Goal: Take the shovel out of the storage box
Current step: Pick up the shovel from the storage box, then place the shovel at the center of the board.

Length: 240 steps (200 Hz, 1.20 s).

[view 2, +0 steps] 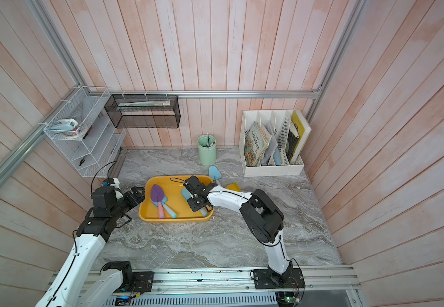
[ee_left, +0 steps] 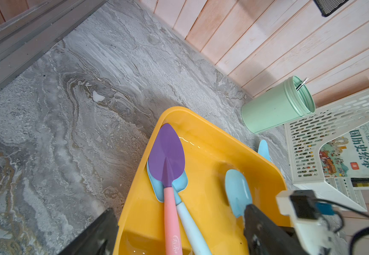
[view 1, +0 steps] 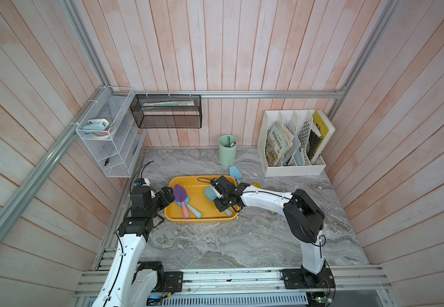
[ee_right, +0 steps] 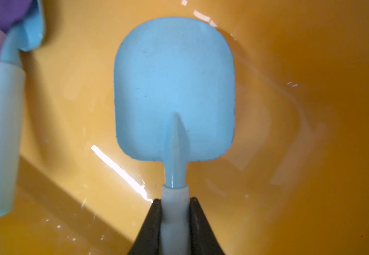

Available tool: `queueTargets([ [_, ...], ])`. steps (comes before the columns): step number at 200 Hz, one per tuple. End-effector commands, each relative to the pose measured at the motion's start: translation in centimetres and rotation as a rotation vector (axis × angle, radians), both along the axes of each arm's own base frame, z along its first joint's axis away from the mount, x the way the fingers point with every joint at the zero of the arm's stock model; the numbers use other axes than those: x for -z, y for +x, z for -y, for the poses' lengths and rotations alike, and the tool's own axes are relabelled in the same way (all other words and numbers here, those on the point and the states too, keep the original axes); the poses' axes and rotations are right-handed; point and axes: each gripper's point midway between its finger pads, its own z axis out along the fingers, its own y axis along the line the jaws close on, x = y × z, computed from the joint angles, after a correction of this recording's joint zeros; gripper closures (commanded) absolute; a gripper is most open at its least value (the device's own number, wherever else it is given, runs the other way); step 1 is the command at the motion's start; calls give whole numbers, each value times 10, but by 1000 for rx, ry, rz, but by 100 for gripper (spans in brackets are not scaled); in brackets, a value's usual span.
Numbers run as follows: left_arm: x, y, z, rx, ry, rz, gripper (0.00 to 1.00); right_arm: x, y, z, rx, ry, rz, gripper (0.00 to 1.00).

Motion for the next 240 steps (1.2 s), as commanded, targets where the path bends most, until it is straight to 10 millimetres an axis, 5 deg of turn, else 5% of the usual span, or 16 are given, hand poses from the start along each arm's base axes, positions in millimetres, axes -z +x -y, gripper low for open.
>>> queueTargets([
  [1,4,-2,-2,-4,19,-9,7,-104,33,27,142,200,197,100],
  [25,6,-2,-1,-3,16,-11,7,-156,43,85,263,302,294,100],
  [47,6,0,-1,-1,10,-11,7,-168,49,155,415,277,322,100],
  [84,8,1,0,-5,-3,-9,7,-144,40,270,662,223,285,100],
  [120,11,2,1,-1,-14,-10,7,-99,24,349,852,166,192,100],
  [137,11,4,2,-3,-22,-9,8,-73,20,364,926,137,133,100],
  [199,14,2,2,-5,-30,-19,8,15,14,358,973,99,-82,100],
  [240,14,2,1,-13,-27,-20,7,41,11,364,1000,53,-110,100],
])
